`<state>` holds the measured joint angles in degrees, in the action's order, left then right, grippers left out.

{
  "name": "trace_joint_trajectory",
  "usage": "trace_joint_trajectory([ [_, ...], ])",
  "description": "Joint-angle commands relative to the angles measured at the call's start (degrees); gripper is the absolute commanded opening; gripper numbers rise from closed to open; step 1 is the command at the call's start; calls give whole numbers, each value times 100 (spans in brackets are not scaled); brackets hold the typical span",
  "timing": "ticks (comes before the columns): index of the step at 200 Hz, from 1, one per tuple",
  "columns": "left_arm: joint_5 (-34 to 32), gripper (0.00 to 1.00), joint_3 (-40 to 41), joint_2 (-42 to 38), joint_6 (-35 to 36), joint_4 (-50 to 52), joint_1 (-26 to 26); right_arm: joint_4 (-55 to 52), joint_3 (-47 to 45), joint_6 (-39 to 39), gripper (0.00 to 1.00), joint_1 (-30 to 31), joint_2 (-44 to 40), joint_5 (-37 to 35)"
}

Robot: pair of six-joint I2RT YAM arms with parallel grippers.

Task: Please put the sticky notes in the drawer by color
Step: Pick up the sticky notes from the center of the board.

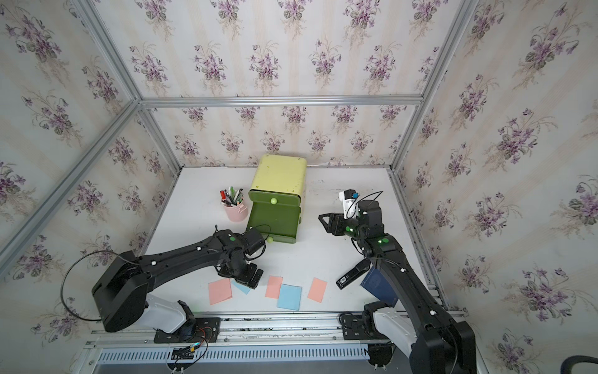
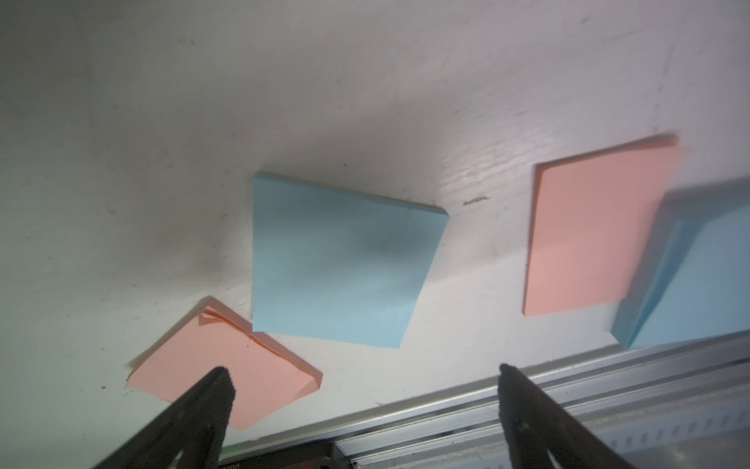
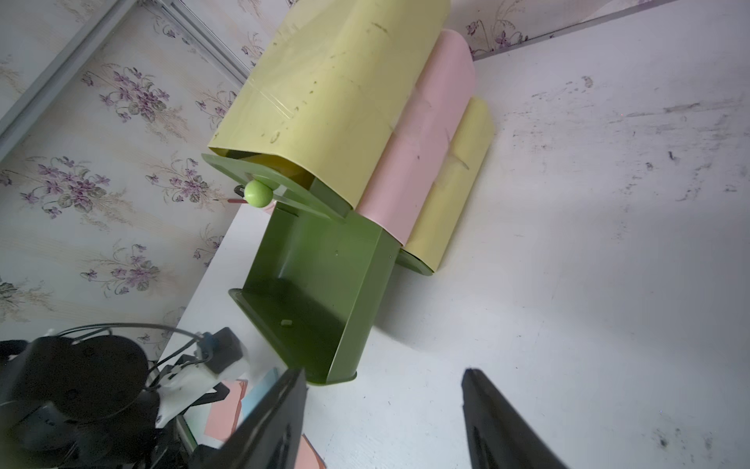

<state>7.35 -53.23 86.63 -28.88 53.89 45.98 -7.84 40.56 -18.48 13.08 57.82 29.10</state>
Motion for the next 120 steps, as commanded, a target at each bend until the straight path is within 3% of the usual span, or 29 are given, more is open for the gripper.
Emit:
trace_joint_trajectory([
  [1, 97, 100, -50, 344, 223, -306, -27, 401, -117, -127, 66, 2, -102, 104],
  [52, -164, 100, -38, 325, 354, -260, -225, 346, -59, -42, 65, 3, 56, 127],
  [120, 158, 100, 393, 370, 469, -827, -344, 426, -169, -52, 65, 5, -75, 139],
])
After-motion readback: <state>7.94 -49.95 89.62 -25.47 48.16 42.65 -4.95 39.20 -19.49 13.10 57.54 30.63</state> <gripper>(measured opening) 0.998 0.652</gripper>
